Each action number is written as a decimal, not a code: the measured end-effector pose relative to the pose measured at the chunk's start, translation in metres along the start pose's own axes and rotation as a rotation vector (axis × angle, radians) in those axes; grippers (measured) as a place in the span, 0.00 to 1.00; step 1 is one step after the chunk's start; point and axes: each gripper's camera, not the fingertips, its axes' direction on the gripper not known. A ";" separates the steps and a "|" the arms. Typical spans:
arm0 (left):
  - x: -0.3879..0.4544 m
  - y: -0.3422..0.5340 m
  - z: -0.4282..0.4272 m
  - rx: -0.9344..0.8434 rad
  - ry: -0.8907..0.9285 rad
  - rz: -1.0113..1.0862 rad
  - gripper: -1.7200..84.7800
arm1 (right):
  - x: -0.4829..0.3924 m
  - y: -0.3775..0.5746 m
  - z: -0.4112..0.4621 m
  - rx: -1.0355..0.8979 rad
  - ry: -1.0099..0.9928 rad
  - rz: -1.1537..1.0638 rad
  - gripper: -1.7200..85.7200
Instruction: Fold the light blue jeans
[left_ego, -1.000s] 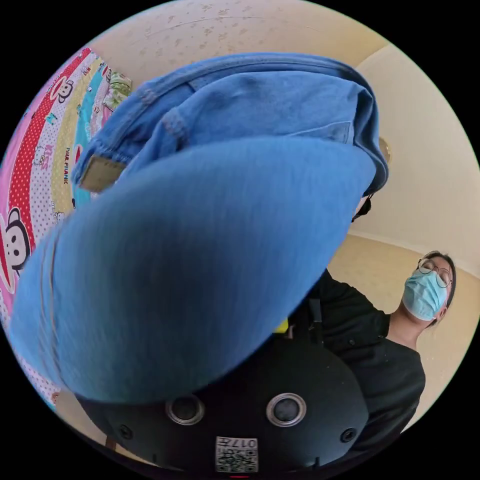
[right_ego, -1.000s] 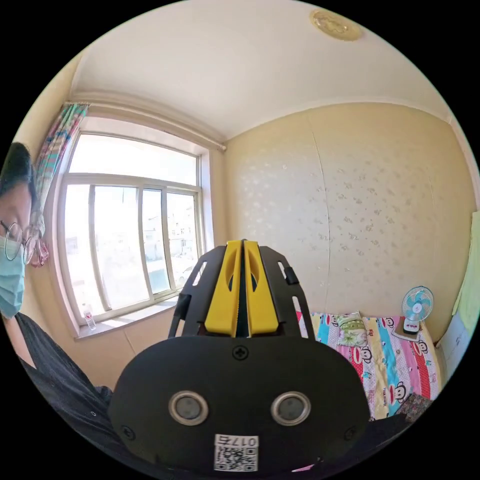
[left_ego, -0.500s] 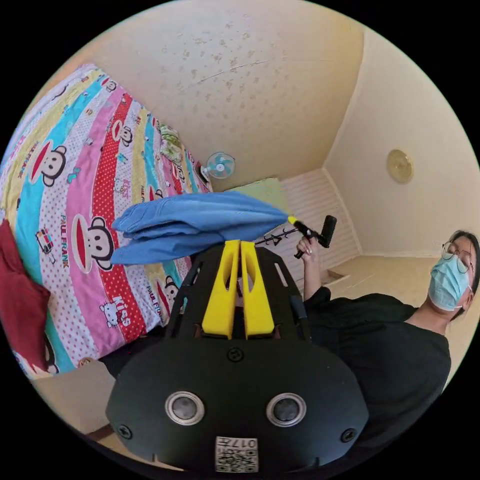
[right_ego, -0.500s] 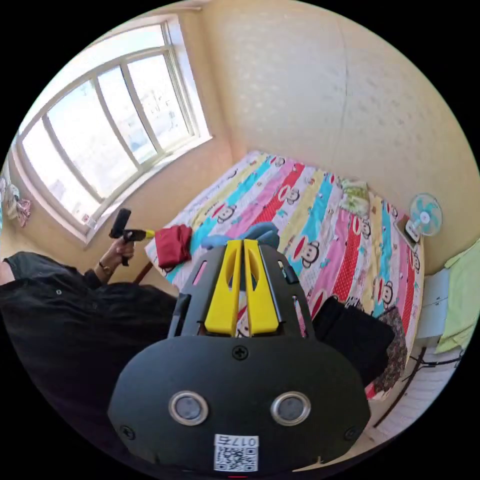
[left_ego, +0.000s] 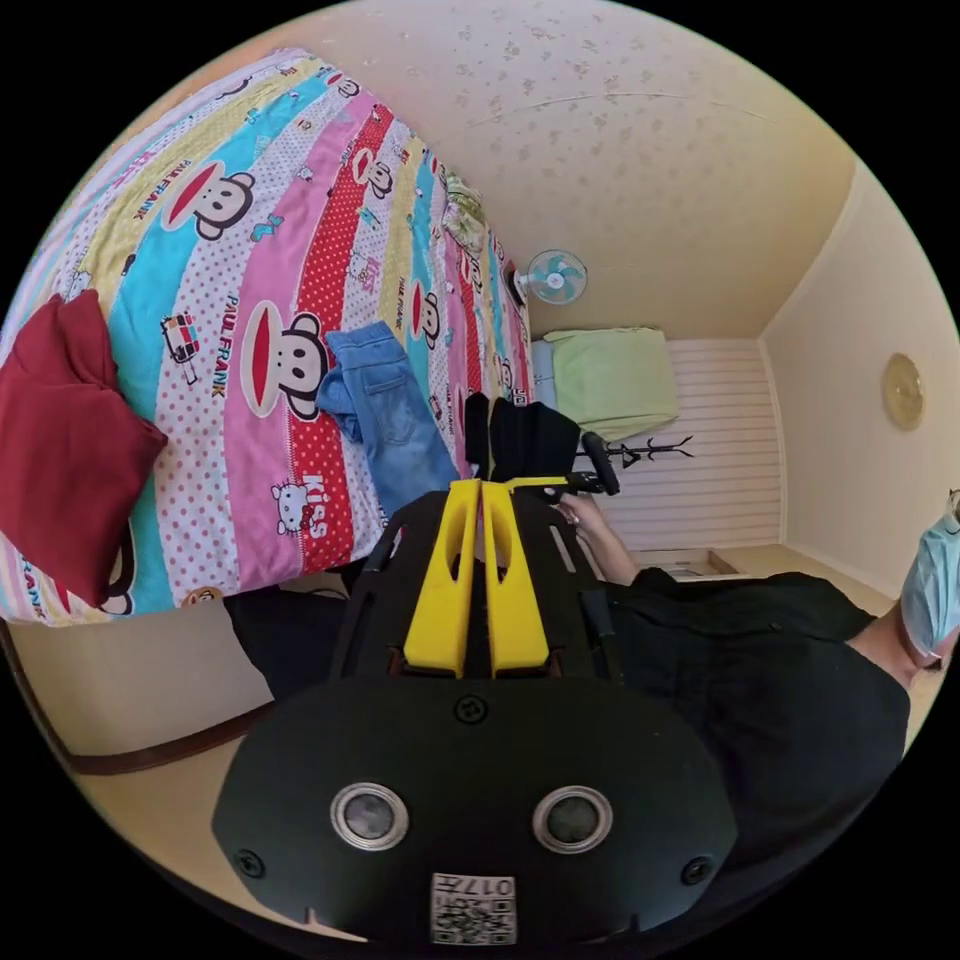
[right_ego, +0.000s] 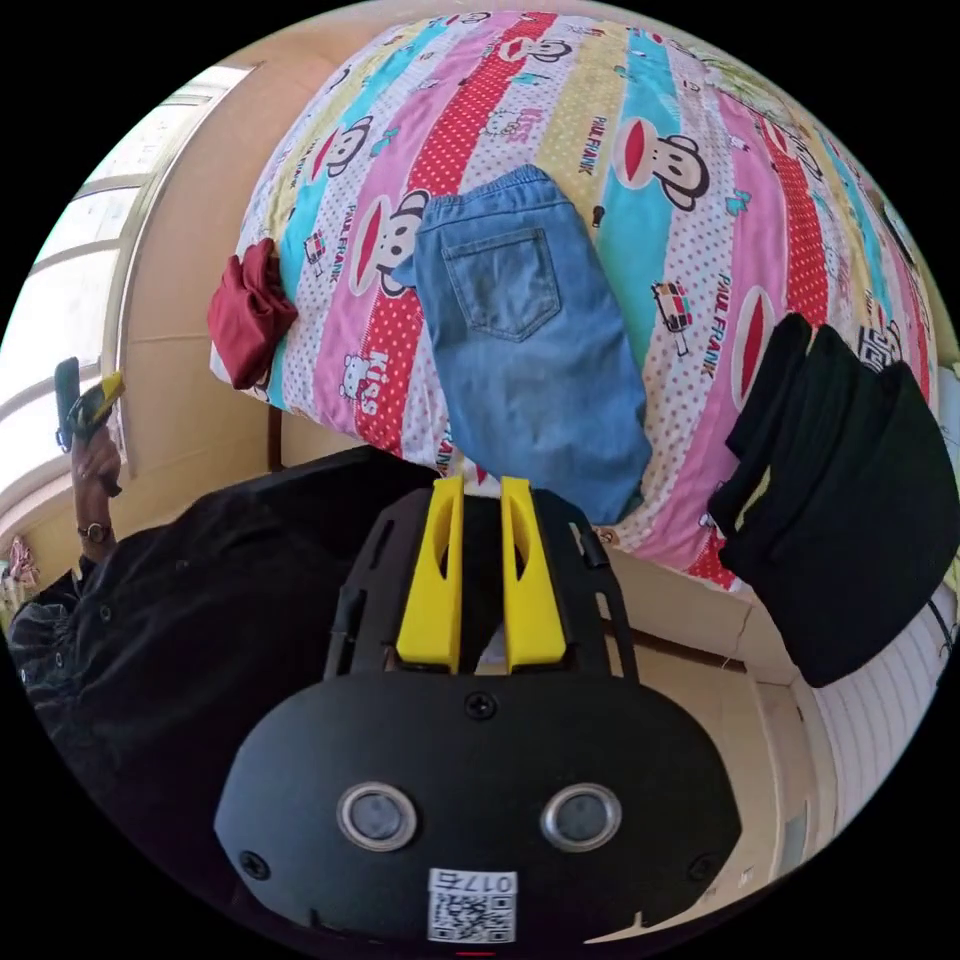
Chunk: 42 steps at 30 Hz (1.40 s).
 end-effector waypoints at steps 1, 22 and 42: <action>0.001 0.005 0.008 0.005 0.008 -0.013 0.01 | -0.005 -0.020 0.004 0.000 -0.009 -0.013 0.12; -0.013 0.048 0.060 0.026 -0.047 -0.231 0.02 | -0.029 -0.183 0.075 0.241 0.230 -0.050 0.07; 0.156 -0.052 0.106 0.101 -0.069 0.427 0.18 | -0.138 0.335 -0.356 1.123 -0.063 -0.520 0.04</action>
